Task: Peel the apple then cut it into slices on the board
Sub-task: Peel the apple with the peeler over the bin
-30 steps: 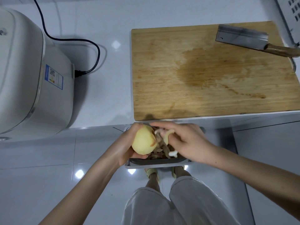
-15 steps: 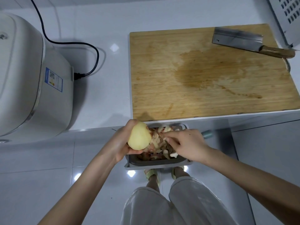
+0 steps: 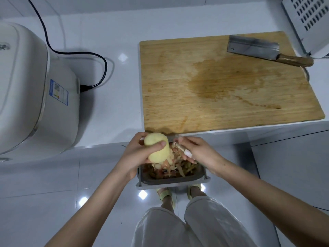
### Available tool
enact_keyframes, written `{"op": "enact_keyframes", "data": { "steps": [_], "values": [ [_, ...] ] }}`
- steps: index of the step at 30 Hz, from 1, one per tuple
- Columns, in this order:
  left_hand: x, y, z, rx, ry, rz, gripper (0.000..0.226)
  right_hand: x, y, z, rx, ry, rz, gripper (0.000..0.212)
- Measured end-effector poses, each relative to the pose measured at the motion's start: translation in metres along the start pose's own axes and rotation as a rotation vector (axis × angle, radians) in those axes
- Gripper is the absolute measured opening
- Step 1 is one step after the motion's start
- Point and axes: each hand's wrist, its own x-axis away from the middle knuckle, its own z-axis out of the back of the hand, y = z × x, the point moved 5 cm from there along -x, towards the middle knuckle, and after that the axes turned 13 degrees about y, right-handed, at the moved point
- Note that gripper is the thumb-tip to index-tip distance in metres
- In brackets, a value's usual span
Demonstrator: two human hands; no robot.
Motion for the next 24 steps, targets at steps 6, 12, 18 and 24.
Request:
{"op": "enact_keyframes", "data": {
  "steps": [6,12,18,24],
  "values": [
    [0.003,-0.001,-0.006,0.304,-0.084,0.325,0.068,0.021,0.001,-0.011,0.553,0.228,0.583,0.03],
    [0.004,0.004,-0.005,0.36,-0.102,0.413,0.057,0.012,0.003,0.003,0.99,0.333,0.63,0.042],
    [0.008,0.004,-0.015,0.322,-0.119,0.502,0.052,0.015,-0.011,-0.009,0.121,0.039,0.231,0.049],
    [0.006,0.017,-0.022,0.238,-0.244,0.424,0.059,0.012,-0.005,-0.004,-0.138,0.051,0.038,0.034]
  ]
}}
